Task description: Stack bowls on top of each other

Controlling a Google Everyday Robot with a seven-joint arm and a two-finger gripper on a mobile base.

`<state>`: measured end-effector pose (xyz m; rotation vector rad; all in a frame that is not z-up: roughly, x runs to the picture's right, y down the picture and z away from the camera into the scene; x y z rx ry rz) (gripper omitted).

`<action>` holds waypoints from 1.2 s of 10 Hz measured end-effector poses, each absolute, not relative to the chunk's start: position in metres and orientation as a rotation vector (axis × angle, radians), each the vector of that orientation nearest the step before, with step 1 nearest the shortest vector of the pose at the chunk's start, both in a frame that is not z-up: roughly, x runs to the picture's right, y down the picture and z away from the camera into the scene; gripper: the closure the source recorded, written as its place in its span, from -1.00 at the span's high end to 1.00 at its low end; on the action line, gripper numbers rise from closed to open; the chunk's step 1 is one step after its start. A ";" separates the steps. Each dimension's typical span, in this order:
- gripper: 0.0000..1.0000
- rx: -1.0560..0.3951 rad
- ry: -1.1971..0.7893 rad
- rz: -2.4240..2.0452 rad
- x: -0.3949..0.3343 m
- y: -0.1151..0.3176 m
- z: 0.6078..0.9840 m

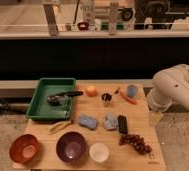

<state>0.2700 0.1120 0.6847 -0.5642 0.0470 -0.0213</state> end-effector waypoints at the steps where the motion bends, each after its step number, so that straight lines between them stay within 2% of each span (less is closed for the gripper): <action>1: 0.60 -0.563 0.046 -0.048 0.261 0.113 0.685; 12: 0.60 -0.573 0.043 -0.227 0.220 0.132 0.686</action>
